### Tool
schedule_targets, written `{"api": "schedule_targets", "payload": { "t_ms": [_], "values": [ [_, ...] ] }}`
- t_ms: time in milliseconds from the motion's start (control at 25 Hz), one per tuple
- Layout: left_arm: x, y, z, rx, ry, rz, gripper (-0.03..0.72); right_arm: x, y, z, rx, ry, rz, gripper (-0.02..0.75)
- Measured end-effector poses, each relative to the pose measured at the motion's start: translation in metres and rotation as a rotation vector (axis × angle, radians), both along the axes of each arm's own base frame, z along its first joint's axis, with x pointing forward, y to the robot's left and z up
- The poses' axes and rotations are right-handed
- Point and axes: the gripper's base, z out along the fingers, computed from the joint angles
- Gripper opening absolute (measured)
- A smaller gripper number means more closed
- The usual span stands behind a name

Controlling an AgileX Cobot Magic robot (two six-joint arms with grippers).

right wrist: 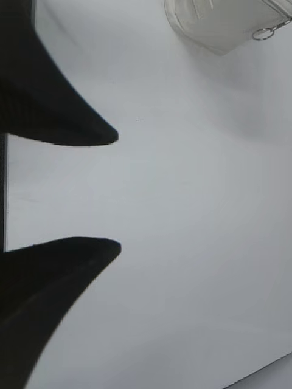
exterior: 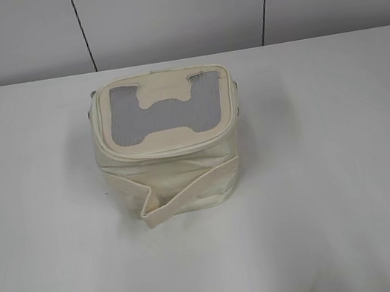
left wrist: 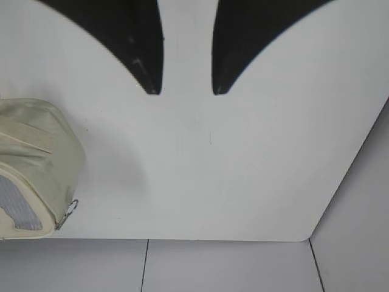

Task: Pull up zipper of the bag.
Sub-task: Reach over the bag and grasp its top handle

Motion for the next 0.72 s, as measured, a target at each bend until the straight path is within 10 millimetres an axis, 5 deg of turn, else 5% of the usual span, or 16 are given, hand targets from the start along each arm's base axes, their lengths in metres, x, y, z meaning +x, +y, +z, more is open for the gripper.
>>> {"api": "schedule_targets", "payload": {
  "t_ms": [720],
  "values": [
    [0.0,0.0,0.0,0.0,0.0,0.0,0.218,0.0,0.0001,0.0,0.001,0.0,0.001,0.39]
  ]
}}
